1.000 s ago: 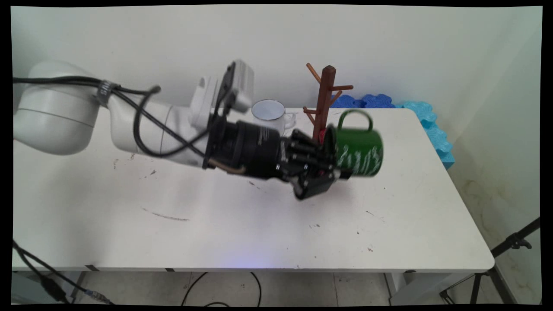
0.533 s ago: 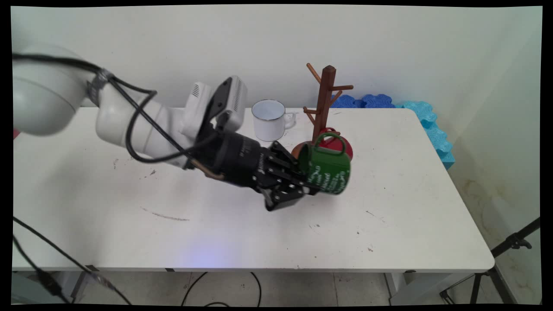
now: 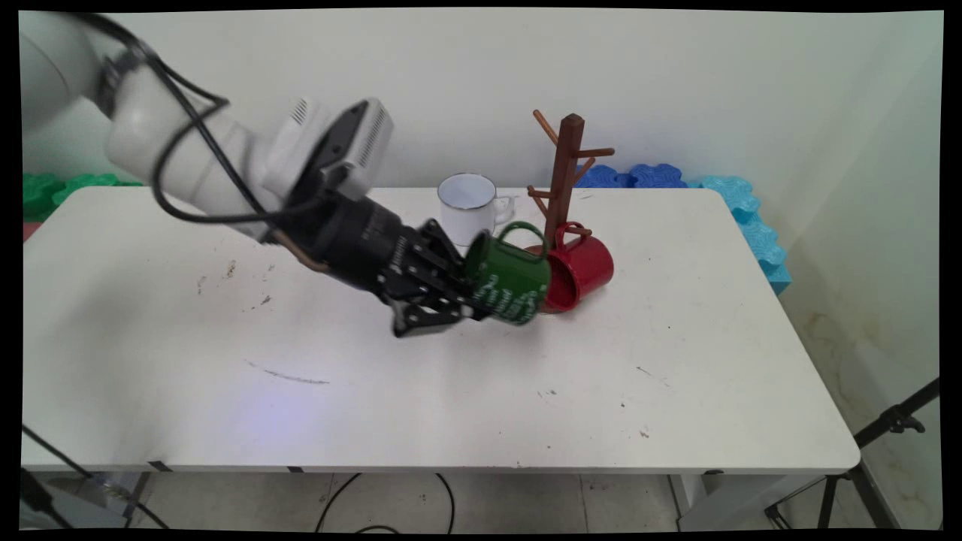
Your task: Place the picked object on the table
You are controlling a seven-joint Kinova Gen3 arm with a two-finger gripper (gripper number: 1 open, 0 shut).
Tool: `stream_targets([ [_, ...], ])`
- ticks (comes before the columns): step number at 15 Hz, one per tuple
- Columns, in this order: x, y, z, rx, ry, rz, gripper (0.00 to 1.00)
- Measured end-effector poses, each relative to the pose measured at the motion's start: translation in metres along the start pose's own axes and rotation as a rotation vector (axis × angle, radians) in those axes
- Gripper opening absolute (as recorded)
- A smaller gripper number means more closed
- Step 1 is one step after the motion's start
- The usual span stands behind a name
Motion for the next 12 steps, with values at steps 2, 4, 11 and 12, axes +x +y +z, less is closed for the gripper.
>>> stream_targets([
  [2,0.003,-0.008,-0.022,0.003,-0.059,0.056,0.0],
  [4,0.005,-0.016,-0.046,0.01,-0.116,0.106,0.0],
  [11,-0.02,-0.066,-0.093,0.058,-0.374,0.104,0.0],
  [12,-0.023,-0.072,-0.093,0.059,-0.393,0.099,0.0],
])
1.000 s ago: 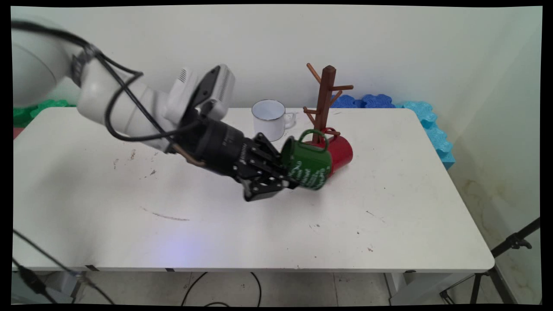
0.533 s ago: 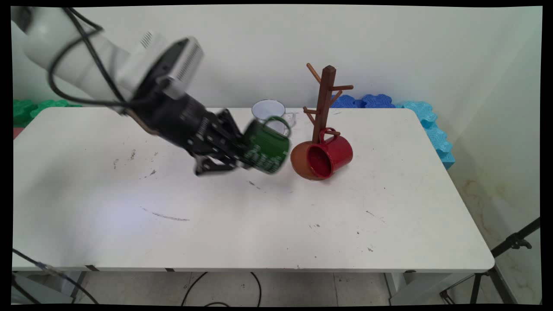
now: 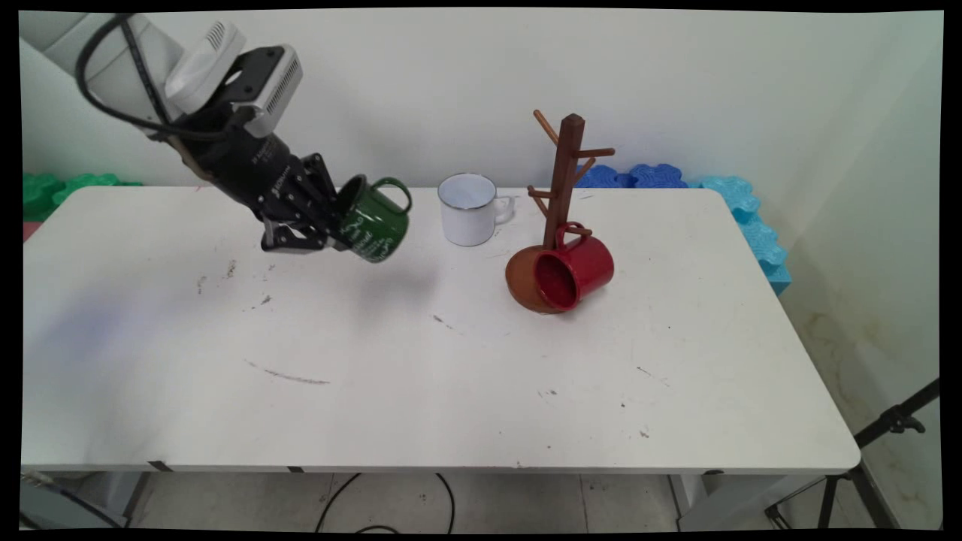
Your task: Place the picked object on the table
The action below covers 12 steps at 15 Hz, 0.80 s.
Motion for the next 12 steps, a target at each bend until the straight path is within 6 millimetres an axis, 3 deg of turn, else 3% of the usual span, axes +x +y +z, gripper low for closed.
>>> stream_targets([
  [6,-0.013,-0.027,0.02,-0.024,-0.082,-0.025,0.0],
  [12,-0.021,-0.049,0.061,-0.058,-0.167,-0.054,0.0],
])
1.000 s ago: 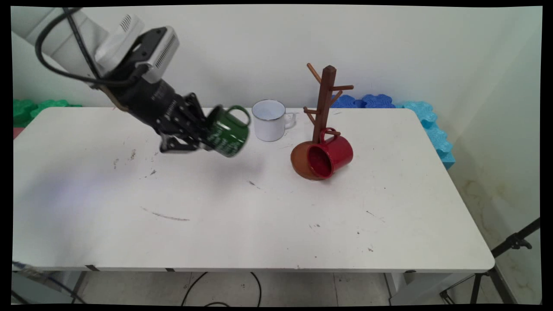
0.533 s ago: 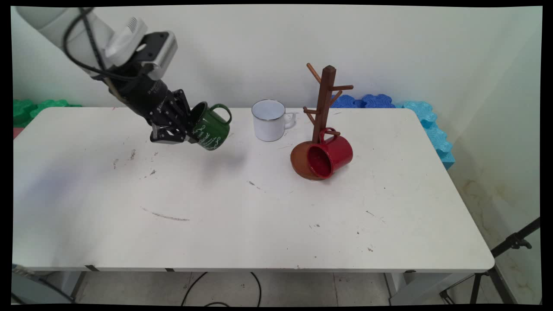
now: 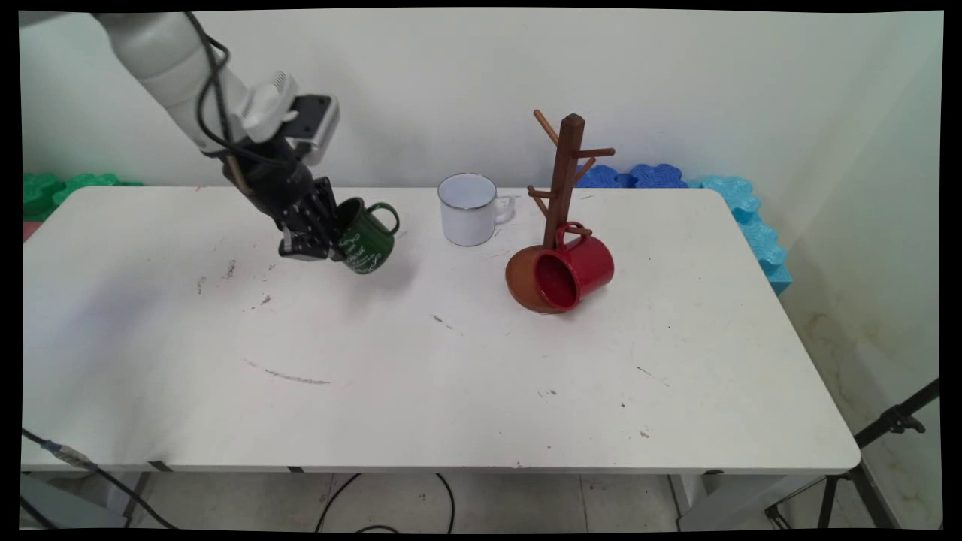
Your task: Place the picked object on the table
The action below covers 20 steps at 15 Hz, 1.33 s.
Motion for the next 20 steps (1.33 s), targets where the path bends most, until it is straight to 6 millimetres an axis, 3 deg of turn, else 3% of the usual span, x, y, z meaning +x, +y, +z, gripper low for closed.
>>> stream_targets([
  [9,0.006,-0.021,0.046,-0.013,-0.07,-0.03,0.0],
  [20,0.013,-0.031,0.081,-0.024,-0.109,-0.046,0.0],
])
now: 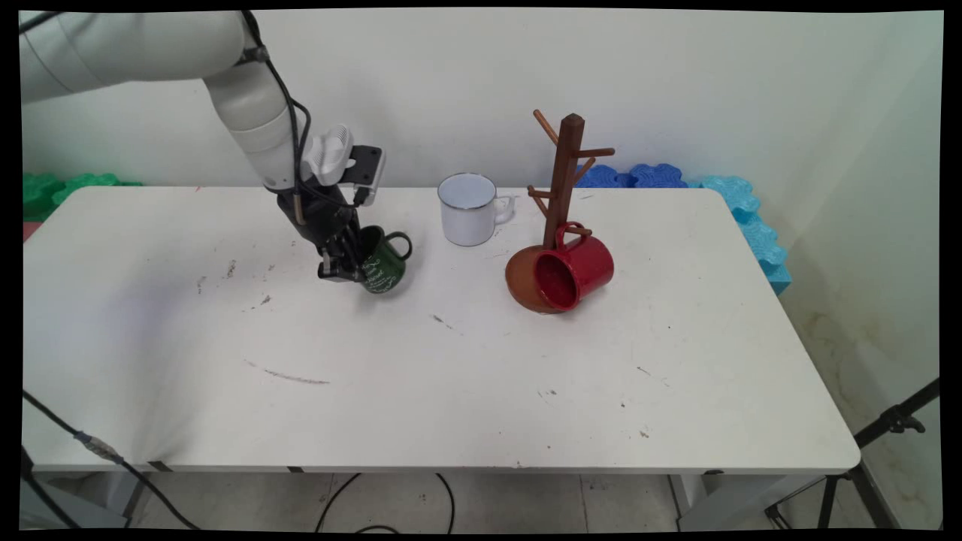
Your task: Place the picked object on the table
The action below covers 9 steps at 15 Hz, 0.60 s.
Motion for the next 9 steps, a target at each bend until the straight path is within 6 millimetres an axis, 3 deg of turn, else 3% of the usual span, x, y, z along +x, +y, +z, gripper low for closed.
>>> stream_targets([
  [9,0.005,-0.001,0.015,-0.008,-0.007,0.0,0.0],
])
